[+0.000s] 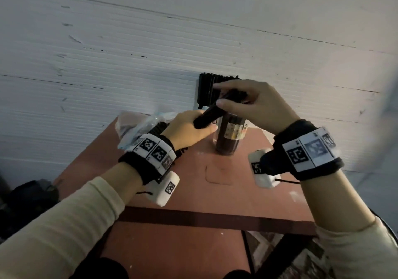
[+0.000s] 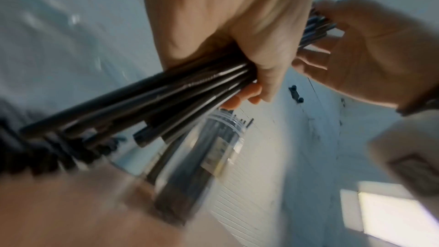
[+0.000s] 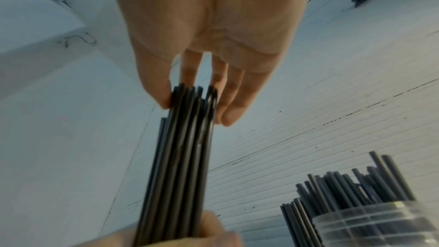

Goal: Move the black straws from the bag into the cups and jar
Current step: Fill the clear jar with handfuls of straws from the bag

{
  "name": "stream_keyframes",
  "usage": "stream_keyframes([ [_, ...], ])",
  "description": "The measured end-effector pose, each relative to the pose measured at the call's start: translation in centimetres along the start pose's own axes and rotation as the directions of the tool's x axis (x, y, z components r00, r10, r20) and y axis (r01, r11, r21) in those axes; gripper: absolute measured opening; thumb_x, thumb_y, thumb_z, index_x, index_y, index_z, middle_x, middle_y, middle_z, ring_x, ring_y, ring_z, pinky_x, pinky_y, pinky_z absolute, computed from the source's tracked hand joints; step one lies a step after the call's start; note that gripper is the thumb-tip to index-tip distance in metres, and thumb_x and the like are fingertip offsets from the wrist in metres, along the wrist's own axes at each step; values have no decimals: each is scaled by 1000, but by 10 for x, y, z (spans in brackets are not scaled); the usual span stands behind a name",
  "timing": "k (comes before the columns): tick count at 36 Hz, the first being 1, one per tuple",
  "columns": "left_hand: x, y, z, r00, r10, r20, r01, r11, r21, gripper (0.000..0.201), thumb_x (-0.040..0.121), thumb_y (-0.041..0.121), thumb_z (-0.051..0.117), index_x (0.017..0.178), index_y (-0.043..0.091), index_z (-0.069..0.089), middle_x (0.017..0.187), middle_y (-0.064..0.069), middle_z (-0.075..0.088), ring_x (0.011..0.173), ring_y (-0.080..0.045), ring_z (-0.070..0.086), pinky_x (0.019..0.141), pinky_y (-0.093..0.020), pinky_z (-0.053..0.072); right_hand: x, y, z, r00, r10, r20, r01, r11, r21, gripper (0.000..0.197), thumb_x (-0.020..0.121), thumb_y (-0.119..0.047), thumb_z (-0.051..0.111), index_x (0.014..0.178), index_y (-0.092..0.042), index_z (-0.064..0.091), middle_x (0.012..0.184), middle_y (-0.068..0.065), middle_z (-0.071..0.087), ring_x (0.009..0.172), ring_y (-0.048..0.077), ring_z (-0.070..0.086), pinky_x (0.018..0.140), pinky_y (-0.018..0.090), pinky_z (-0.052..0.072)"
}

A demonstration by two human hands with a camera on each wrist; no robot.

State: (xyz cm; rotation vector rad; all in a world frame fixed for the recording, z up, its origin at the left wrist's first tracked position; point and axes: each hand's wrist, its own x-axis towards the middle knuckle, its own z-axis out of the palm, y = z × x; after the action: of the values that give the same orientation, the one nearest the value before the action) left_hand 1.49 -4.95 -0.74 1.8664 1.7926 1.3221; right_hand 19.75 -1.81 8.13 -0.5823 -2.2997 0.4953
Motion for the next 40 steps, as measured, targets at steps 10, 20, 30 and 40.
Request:
stream_keyframes([
  [10, -7, -9, 43, 951, -222, 215, 287, 891, -353, 34, 85, 47, 68, 83, 13, 68, 80, -2, 69, 86, -18, 66, 94, -37, 50, 8, 10, 42, 994, -108, -34, 102, 985, -142, 27, 92, -19, 56, 118, -17, 64, 116, -8, 63, 105, -1, 54, 87, 1, 37],
  [20, -6, -24, 42, 914, -289, 285, 369, 884, -287, 55, 58, 63, 76, 90, 18, 74, 89, 3, 75, 98, -16, 67, 103, -43, 46, 5, 16, 62, 986, -158, -53, 152, 984, -95, 30, 89, -18, 63, 119, -18, 64, 117, -2, 62, 107, 7, 57, 92, 15, 45],
  [30, -15, 5, 21, 965, -21, 261, 113, 933, -342, 20, 92, 33, 62, 83, 15, 65, 75, 4, 65, 77, -12, 63, 82, -28, 52, -5, 14, 51, 990, 55, -128, -58, 998, -18, 98, 67, -50, 81, 145, -25, 28, 136, -1, 33, 124, 13, 39, 104, 32, 42],
  [40, -31, 25, 10, 782, 43, 621, 80, 982, -168, 16, 91, 18, 65, 82, 6, 64, 85, -16, 67, 79, -15, 65, 81, -27, 56, -23, 24, 50, 964, 64, 260, -97, 988, 117, 12, 85, -22, 71, 89, -11, 72, 81, -2, 70, 76, 7, 66, 70, 28, 54],
])
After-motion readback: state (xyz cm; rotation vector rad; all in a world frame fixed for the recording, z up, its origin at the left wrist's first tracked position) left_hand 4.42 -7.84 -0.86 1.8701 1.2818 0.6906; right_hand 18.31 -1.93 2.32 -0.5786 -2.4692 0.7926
